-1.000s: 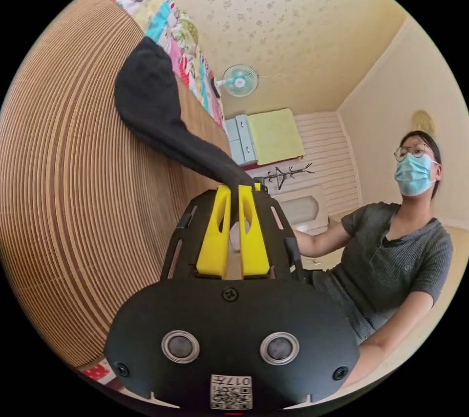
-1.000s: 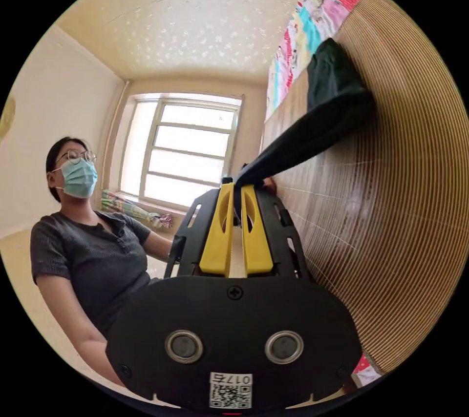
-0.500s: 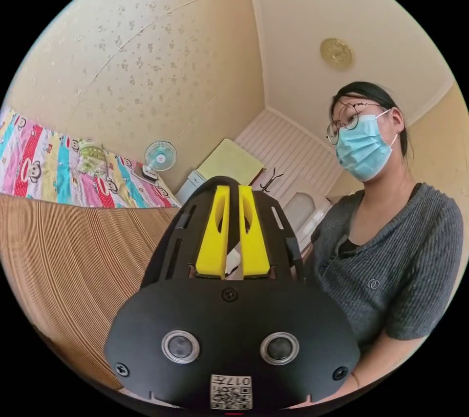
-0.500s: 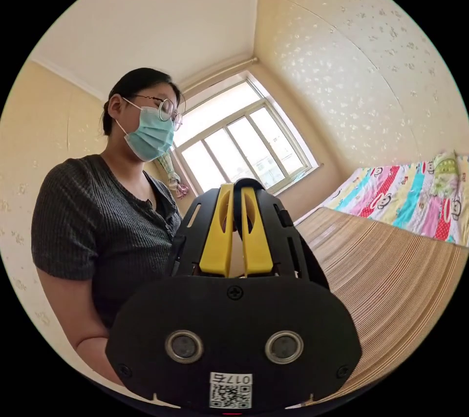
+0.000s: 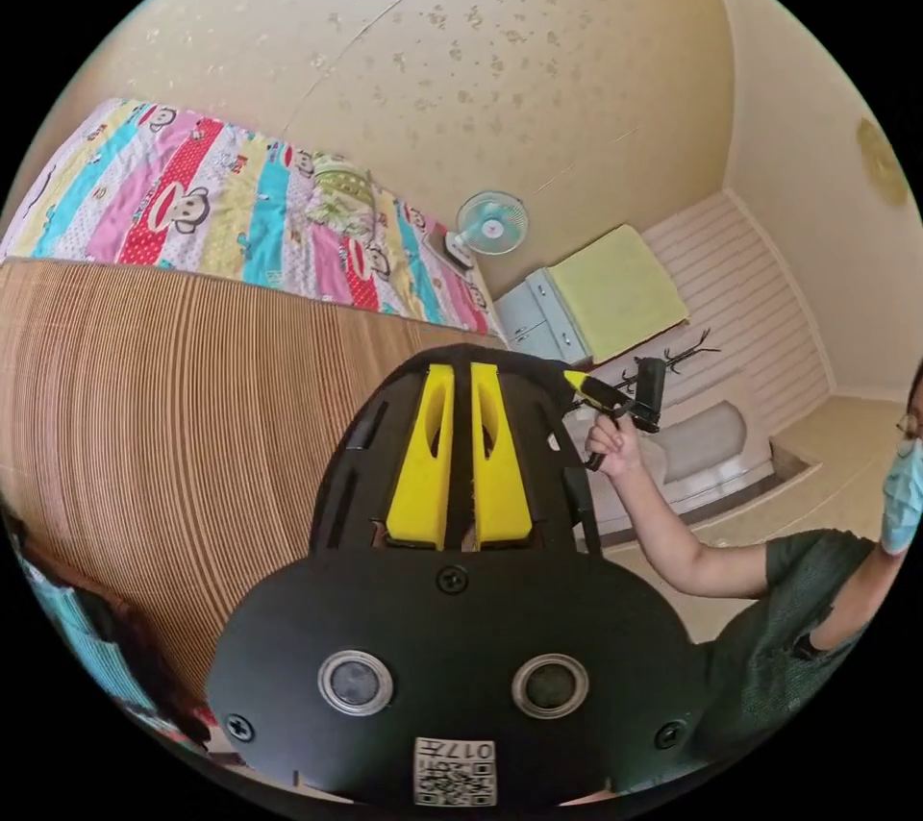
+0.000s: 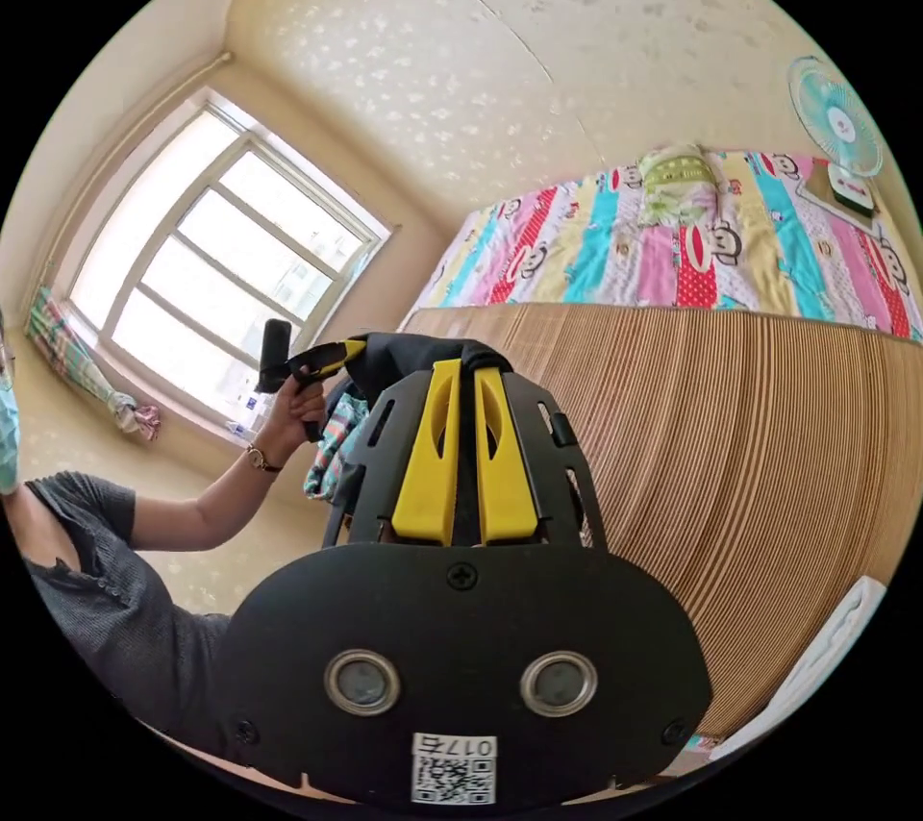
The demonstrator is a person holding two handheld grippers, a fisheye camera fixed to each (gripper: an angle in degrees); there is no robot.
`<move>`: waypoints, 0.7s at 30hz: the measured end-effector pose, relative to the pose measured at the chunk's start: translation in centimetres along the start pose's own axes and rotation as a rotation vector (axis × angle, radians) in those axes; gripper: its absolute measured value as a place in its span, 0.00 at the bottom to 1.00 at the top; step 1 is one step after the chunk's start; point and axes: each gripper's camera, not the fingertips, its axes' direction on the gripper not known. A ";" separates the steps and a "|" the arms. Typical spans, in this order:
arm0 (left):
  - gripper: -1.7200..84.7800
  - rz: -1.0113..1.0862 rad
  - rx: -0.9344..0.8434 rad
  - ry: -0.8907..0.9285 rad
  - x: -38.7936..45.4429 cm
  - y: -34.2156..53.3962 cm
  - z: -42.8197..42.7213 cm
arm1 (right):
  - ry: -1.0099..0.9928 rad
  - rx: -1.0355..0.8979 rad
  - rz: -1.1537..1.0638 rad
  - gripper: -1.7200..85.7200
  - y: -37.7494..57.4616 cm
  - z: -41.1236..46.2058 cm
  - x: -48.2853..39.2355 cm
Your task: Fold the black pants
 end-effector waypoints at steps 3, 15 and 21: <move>0.06 -0.059 -0.132 -0.048 -4.8 3.7 5.2 | 0.044 -0.090 0.095 0.04 3.6 4.4 3.4; 0.08 -0.411 -0.388 -0.095 -16.1 21.7 14.5 | 0.064 -0.404 0.543 0.07 24.1 11.9 10.7; 0.21 -0.443 -0.280 -0.051 -19.8 17.5 11.8 | 0.019 -0.304 0.544 0.15 21.5 9.2 13.3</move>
